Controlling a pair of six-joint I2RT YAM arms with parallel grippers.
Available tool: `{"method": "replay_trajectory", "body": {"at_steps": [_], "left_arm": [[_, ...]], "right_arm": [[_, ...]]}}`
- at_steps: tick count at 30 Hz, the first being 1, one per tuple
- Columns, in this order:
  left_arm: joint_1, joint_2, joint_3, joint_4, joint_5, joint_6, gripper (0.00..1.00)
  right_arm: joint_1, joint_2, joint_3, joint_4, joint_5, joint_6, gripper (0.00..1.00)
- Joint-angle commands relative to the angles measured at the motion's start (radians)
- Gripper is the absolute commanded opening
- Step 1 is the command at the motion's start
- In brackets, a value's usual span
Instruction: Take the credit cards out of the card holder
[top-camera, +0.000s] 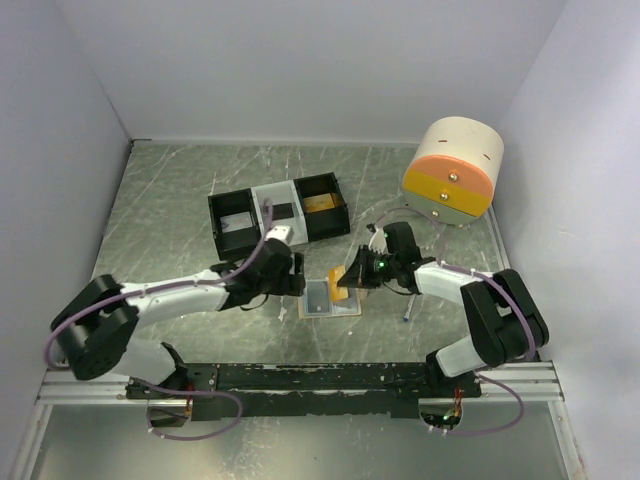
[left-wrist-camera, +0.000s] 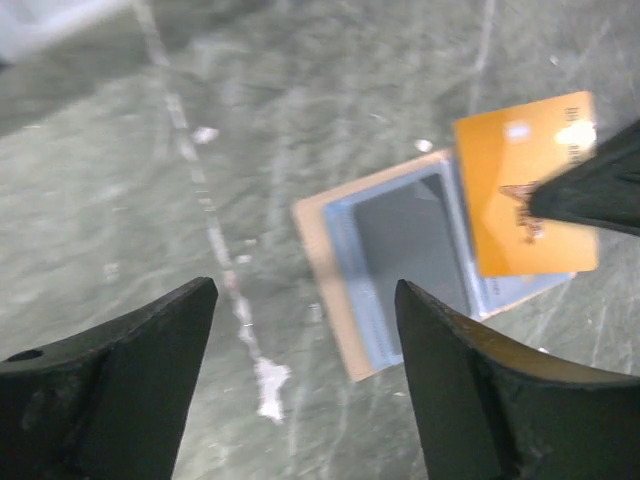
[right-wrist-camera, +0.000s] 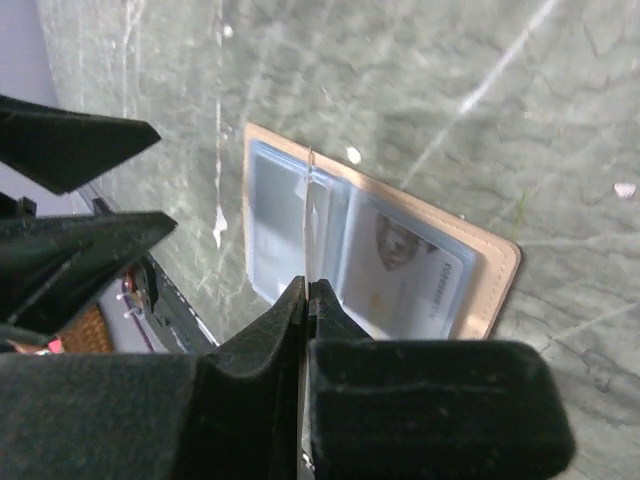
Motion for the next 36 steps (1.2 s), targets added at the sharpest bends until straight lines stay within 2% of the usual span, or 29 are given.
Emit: {"method": "replay_trajectory", "body": {"at_steps": [1, 7, 14, 21, 23, 26, 29, 30, 32, 34, 36], "left_arm": [[0.097, -0.154, -0.080, -0.023, 0.005, -0.010, 0.88], [0.222, -0.293, -0.122, -0.078, 0.039, 0.021, 0.96], [0.353, -0.305, -0.066, -0.198, 0.036, 0.073, 0.98], [0.501, -0.323, 0.017, -0.262, 0.067, 0.121, 0.98], [0.518, -0.345, 0.028, -0.270, 0.035, 0.133, 0.98], [0.518, -0.427, 0.060, -0.324, -0.074, 0.142, 0.92], [0.519, -0.573, -0.001, -0.225, -0.054, 0.176, 1.00], [0.519, -0.603, -0.015, -0.199, -0.023, 0.199, 1.00], [0.519, -0.611, 0.005, -0.224, 0.020, 0.228, 1.00], [0.519, -0.578, 0.062, -0.303, 0.034, 0.257, 1.00], [0.519, -0.536, 0.095, -0.367, 0.006, 0.291, 1.00]], "right_arm": [[0.006, -0.089, 0.074, -0.015, 0.059, -0.057, 0.00], [0.007, -0.145, 0.139, -0.031, 0.155, -0.158, 0.00], [0.017, -0.191, 0.151, 0.076, 0.220, -0.266, 0.00], [0.069, -0.210, 0.144, 0.185, 0.353, -0.532, 0.00], [0.077, -0.195, 0.159, 0.193, 0.354, -0.627, 0.00], [0.096, -0.159, 0.211, 0.160, 0.338, -0.811, 0.00], [0.118, -0.106, 0.267, 0.134, 0.358, -0.946, 0.00], [0.119, -0.090, 0.275, 0.146, 0.355, -0.973, 0.00], [0.121, -0.054, 0.296, 0.158, 0.346, -1.036, 0.00], [0.123, -0.014, 0.346, 0.099, 0.338, -1.123, 0.00], [0.123, 0.025, 0.382, 0.074, 0.344, -1.194, 0.00]]}}
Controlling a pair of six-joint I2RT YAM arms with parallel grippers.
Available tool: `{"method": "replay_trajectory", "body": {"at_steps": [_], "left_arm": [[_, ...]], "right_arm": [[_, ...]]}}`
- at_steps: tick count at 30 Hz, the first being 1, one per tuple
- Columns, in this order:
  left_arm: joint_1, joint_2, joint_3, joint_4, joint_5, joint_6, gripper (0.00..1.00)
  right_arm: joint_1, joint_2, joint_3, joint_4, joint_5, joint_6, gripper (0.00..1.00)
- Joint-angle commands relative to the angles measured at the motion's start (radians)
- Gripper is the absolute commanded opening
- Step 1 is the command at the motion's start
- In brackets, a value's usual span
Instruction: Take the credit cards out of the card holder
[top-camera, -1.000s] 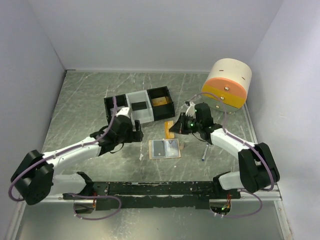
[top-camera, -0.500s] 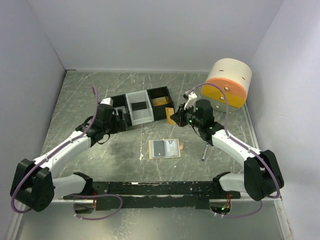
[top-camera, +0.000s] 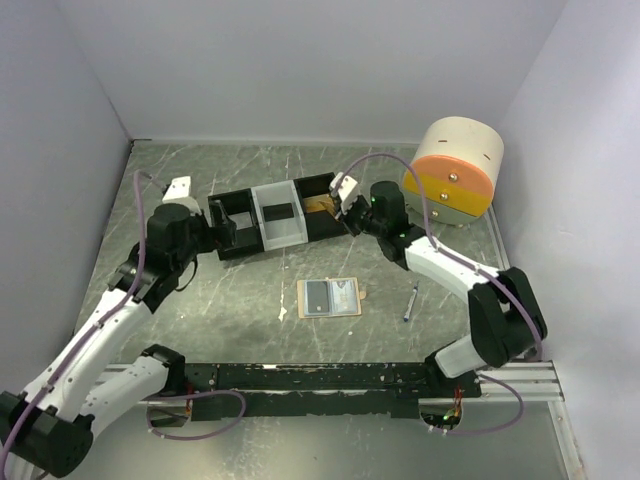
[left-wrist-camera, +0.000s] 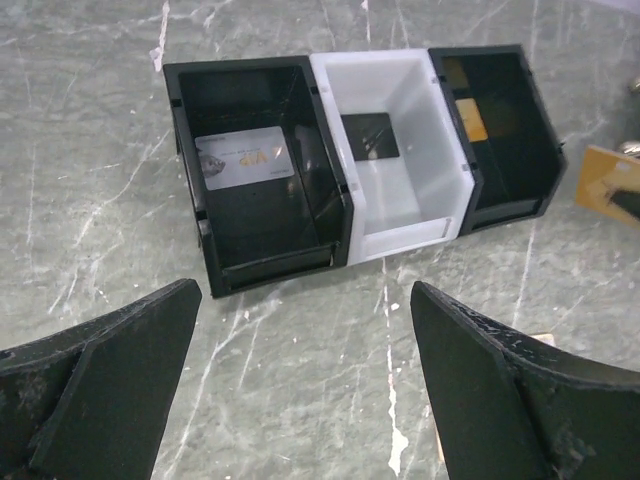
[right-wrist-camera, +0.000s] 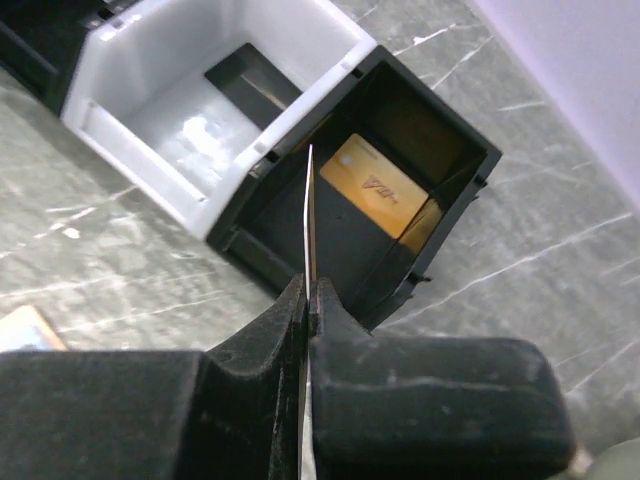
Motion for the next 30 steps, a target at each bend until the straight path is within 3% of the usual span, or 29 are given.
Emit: {"method": "replay_trajectory", "body": {"at_steps": [1, 10, 18, 24, 30], "left_arm": [[0.004, 0.091, 0.065, -0.125, -0.026, 0.094, 1.00], [0.004, 0.096, 0.050, -0.176, -0.138, 0.121, 0.99], [0.004, 0.013, 0.018, -0.176, -0.187, 0.089, 0.98], [0.004, 0.011, 0.021, -0.183, -0.180, 0.093, 0.96], [0.004, 0.027, 0.031, -0.195, -0.176, 0.095, 0.95]], "right_arm": [[0.003, 0.076, 0.081, -0.053, 0.005, -0.255, 0.00], [0.004, 0.240, 0.256, -0.167, -0.071, -0.504, 0.00], [0.003, 0.286, 0.246, -0.131, -0.060, -0.624, 0.00], [0.036, 0.205, 0.077, 0.083, -0.055, -0.707, 0.00], [0.044, 0.210, 0.035, 0.198, -0.010, -0.739, 0.00]]}}
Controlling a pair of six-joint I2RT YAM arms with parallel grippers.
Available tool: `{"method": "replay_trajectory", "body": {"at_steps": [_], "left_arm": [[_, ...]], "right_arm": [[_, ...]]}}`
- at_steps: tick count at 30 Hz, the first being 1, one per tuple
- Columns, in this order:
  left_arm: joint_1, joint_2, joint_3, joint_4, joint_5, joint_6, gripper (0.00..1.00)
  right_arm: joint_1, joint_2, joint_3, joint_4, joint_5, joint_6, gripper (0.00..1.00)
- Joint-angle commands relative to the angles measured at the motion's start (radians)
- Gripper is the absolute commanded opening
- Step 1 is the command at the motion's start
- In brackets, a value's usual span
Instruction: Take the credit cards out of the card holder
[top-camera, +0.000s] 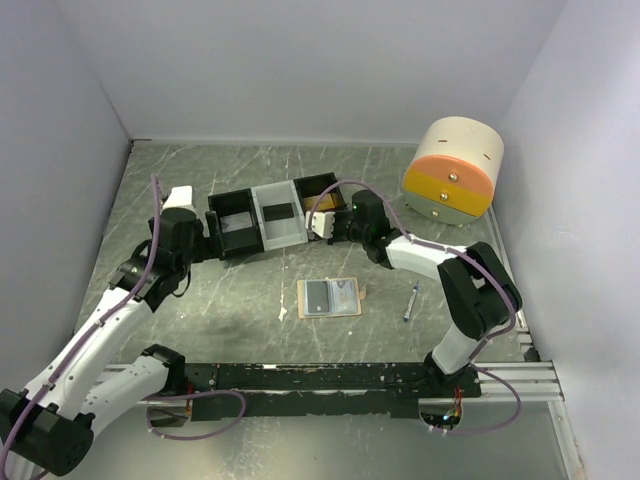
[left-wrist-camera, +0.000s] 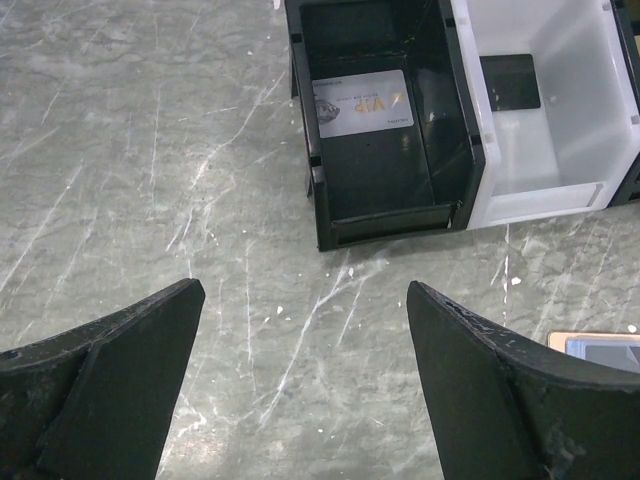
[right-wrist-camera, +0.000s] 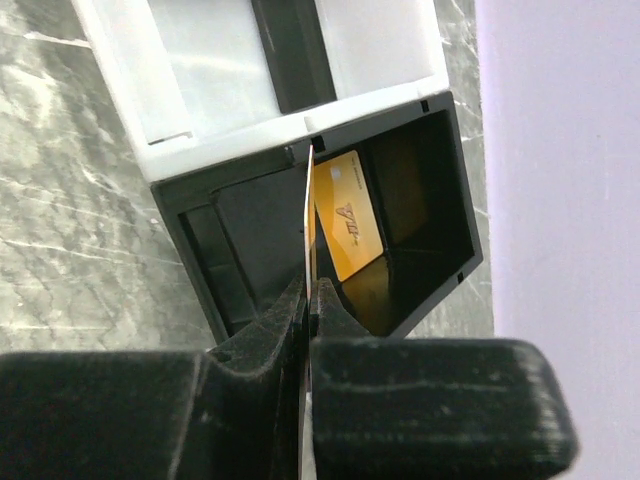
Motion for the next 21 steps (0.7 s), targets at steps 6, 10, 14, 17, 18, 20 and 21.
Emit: {"method": "replay_trajectory", "body": {"at_steps": [6, 10, 14, 17, 18, 20, 21], "left_arm": [[0.004, 0.003, 0.006, -0.023, -0.012, 0.005, 0.95], [0.004, 0.006, 0.006, -0.023, -0.011, 0.007, 0.95], [0.005, 0.014, 0.008, -0.028, -0.011, 0.007, 0.95], [0.005, 0.014, 0.010, -0.029, -0.009, 0.005, 0.95], [0.005, 0.014, 0.010, -0.029, -0.009, 0.003, 0.95], [0.006, 0.010, 0.010, -0.029, -0.008, 0.004, 0.95], [0.006, 0.008, 0.009, -0.028, -0.007, 0.004, 0.95]], "right_arm": [[0.002, 0.100, 0.107, 0.036, 0.129, -0.058, 0.00], [0.001, 0.158, 0.198, -0.033, 0.150, -0.057, 0.00], [0.005, 0.198, 0.232, -0.044, 0.168, -0.064, 0.00], [0.006, 0.246, 0.277, -0.071, 0.203, -0.054, 0.00], [0.008, 0.263, 0.298, -0.090, 0.214, -0.053, 0.00], [0.009, 0.293, 0.325, -0.100, 0.230, -0.058, 0.00], [0.011, 0.308, 0.334, -0.101, 0.237, -0.062, 0.00]]}}
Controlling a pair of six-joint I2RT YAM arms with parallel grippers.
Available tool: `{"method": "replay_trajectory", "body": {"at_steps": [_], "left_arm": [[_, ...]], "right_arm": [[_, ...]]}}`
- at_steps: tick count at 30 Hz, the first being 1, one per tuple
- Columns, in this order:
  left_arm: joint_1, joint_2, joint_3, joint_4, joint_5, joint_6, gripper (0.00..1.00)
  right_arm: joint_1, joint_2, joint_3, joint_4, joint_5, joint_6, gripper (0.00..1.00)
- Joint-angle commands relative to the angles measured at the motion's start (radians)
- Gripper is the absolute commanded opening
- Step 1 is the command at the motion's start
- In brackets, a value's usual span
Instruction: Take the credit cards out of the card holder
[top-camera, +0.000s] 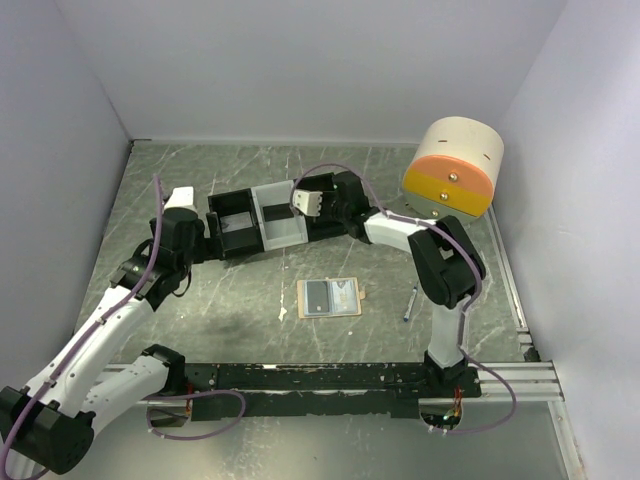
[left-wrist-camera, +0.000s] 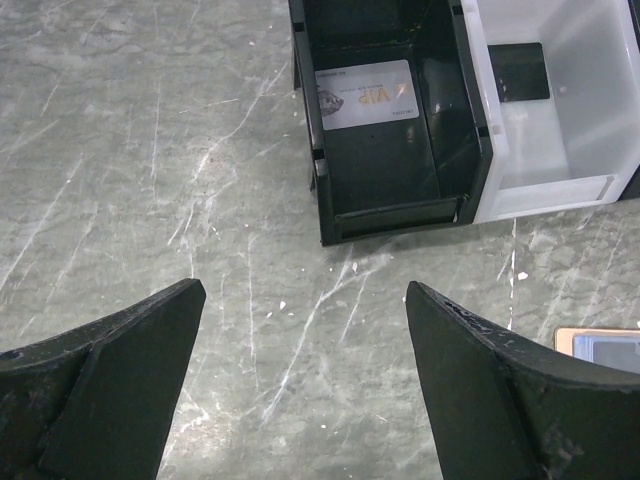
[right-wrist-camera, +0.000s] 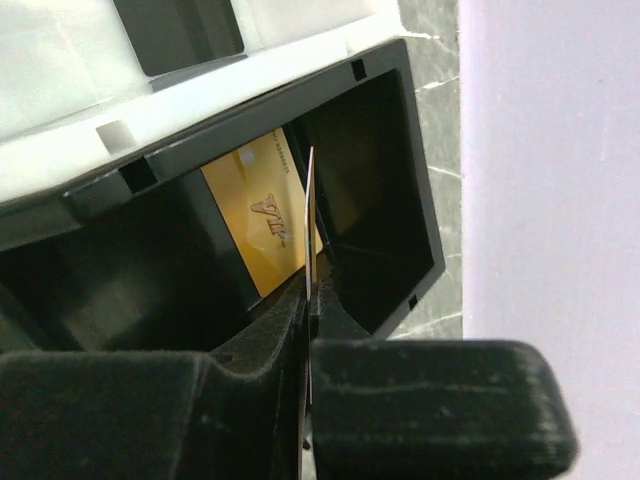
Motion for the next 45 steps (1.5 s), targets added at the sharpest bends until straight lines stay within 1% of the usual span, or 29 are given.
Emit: {"method": "replay_trajectory", "body": {"at_steps": [1, 8, 13, 15, 17, 18, 19, 25, 29, 33, 34, 35, 37, 41, 45], "left_arm": [[0.006, -0.009, 0.006, -0.016, -0.005, 0.005, 0.95], [0.006, -0.005, 0.009, -0.019, 0.001, 0.006, 0.94], [0.006, -0.002, 0.008, -0.020, -0.001, 0.006, 0.95], [0.006, -0.001, 0.007, -0.020, 0.000, 0.007, 0.95], [0.006, 0.002, 0.008, -0.020, 0.002, 0.007, 0.95], [0.006, 0.004, 0.007, -0.020, 0.004, 0.007, 0.95], [0.006, 0.006, 0.008, -0.021, 0.004, 0.009, 0.95], [0.006, 0.019, 0.010, -0.023, 0.010, 0.009, 0.94], [0.006, 0.020, 0.010, -0.023, 0.012, 0.009, 0.94], [0.006, 0.022, 0.009, -0.023, 0.013, 0.009, 0.94], [0.006, 0.022, 0.009, -0.023, 0.013, 0.009, 0.94], [0.005, 0.024, 0.009, -0.022, 0.016, 0.009, 0.94], [0.006, 0.027, 0.009, -0.021, 0.023, 0.009, 0.94], [0.006, 0.039, 0.012, -0.023, 0.029, 0.009, 0.94], [0.006, 0.041, 0.011, -0.023, 0.037, 0.009, 0.94]], "right_arm": [[0.010, 0.064, 0.064, -0.045, 0.060, -0.018, 0.00], [0.033, 0.159, 0.137, -0.026, 0.100, -0.018, 0.00], [0.040, 0.199, 0.142, 0.015, 0.134, -0.047, 0.00], [0.041, 0.210, 0.155, 0.007, 0.144, -0.053, 0.00], [0.042, 0.218, 0.160, -0.003, 0.142, -0.053, 0.05], [0.042, 0.218, 0.156, -0.001, 0.140, -0.057, 0.09], [0.043, 0.218, 0.151, 0.008, 0.142, -0.058, 0.15], [0.040, 0.213, 0.154, -0.002, 0.113, -0.033, 0.36], [0.038, 0.193, 0.147, -0.028, 0.072, -0.018, 0.41], [0.024, 0.167, 0.152, -0.072, 0.029, 0.032, 0.45], [0.022, 0.161, 0.156, -0.088, 0.014, 0.042, 0.49], [0.019, 0.158, 0.163, -0.107, 0.002, 0.054, 0.56], [0.016, 0.151, 0.172, -0.123, -0.014, 0.077, 0.60], [0.007, 0.121, 0.158, -0.126, -0.044, 0.114, 0.63], [-0.003, 0.076, 0.137, -0.083, -0.055, 0.183, 0.64]]}}
